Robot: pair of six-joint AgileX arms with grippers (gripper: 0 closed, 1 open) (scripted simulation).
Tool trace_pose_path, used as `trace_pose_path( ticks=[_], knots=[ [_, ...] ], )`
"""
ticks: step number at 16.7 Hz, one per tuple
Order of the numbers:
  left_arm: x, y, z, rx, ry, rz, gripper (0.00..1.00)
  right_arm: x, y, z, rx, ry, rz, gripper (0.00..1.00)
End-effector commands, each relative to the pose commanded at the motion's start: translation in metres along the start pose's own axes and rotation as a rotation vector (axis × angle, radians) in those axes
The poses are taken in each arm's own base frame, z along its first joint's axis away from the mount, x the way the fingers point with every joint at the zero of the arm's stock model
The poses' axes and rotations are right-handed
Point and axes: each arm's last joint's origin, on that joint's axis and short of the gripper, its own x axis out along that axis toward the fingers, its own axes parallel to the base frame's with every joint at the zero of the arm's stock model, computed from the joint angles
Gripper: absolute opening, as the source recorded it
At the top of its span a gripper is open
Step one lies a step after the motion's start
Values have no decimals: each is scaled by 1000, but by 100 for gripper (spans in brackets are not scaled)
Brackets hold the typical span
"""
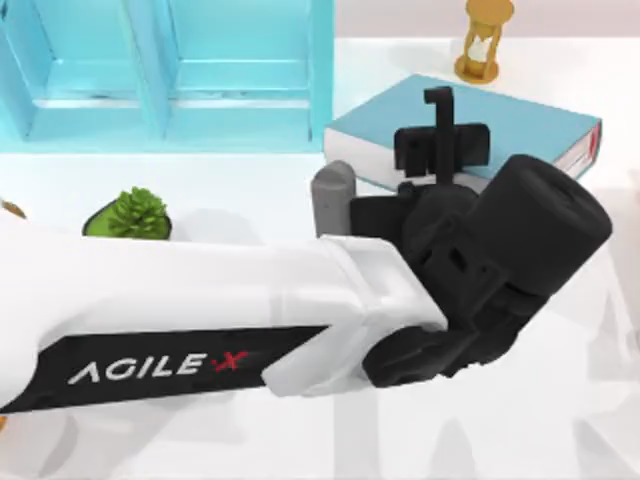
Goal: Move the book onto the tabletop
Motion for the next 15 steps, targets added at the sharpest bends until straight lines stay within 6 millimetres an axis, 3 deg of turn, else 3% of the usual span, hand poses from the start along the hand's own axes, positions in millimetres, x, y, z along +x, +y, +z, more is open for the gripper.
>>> trace_pose_path(
  ticks=[4, 7, 15],
  knots=[
    [-2, 58, -5, 38, -170, -15, 0, 0, 0, 0, 0, 0, 0, 100],
    [1, 84, 0, 78, -251, -43, 0, 0, 0, 0, 0, 0, 0, 100],
    [4, 93, 3, 98, -277, -48, 0, 0, 0, 0, 0, 0, 0, 100]
  ],
)
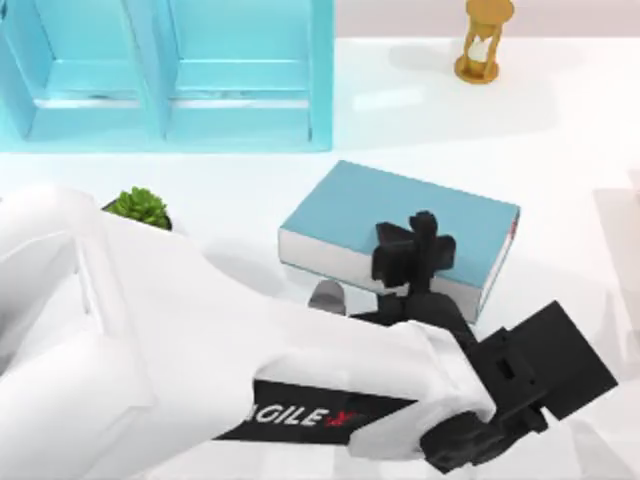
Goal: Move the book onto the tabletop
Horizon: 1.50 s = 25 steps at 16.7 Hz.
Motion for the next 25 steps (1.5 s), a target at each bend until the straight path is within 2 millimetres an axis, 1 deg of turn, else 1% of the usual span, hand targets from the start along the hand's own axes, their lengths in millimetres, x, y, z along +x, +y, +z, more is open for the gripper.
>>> trace_pose_path(
  ticks=[4, 9, 15, 18, 25],
  knots=[
    [-6, 0, 0, -3, 3, -4, 0, 0, 0, 0, 0, 0, 0, 100],
    [-4, 2, 0, 2, -1, -1, 0, 0, 0, 0, 0, 0, 0, 100],
    [3, 30, -1, 2, -1, 0, 0, 0, 0, 0, 0, 0, 0, 100],
    [3, 30, -1, 2, -1, 0, 0, 0, 0, 0, 0, 0, 0, 100],
    [3, 30, -1, 2, -1, 0, 53, 0, 0, 0, 0, 0, 0, 100]
  ],
)
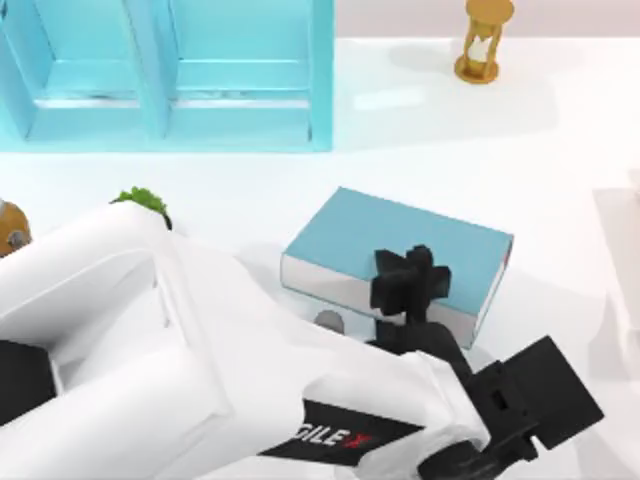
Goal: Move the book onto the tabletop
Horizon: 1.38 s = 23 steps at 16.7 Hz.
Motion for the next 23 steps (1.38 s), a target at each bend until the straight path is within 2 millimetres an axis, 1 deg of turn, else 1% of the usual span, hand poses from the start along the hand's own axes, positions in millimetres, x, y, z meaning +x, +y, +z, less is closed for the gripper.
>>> trace_pose_path(
  ticks=[6, 7, 17, 20, 23],
  knots=[
    [0, 0, 0, 0, 0, 0, 98, 0, 0, 0, 0, 0, 0, 100],
    [0, 0, 0, 0, 0, 0, 100, 0, 0, 0, 0, 0, 0, 100],
    [-2, 1, 0, 1, 2, 1, 100, 0, 0, 0, 0, 0, 0, 100],
    [-16, 6, -4, -9, 18, 6, 100, 0, 0, 0, 0, 0, 0, 100],
    [-39, 16, -6, -26, 40, 22, 100, 0, 0, 0, 0, 0, 0, 100]
  ],
)
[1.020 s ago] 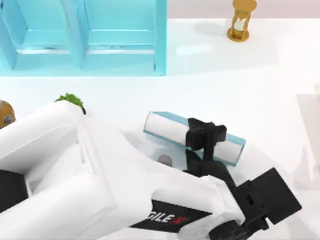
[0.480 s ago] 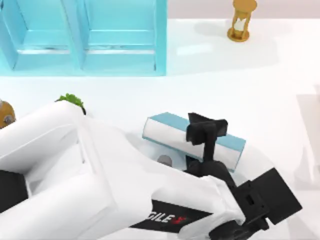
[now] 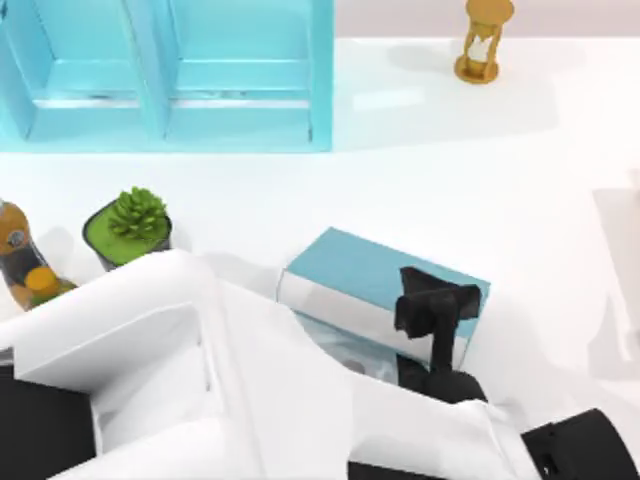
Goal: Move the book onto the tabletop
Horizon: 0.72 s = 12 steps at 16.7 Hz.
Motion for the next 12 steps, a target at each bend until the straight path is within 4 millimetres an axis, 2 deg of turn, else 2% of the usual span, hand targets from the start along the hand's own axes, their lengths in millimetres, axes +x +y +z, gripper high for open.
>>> trace_pose_path(
  ticks=[6, 12],
  knots=[
    [-54, 18, 13, 3, -2, 27, 100, 0, 0, 0, 0, 0, 0, 100],
    [-94, 18, 32, 29, -36, -4, 100, 0, 0, 0, 0, 0, 0, 100]
  ],
)
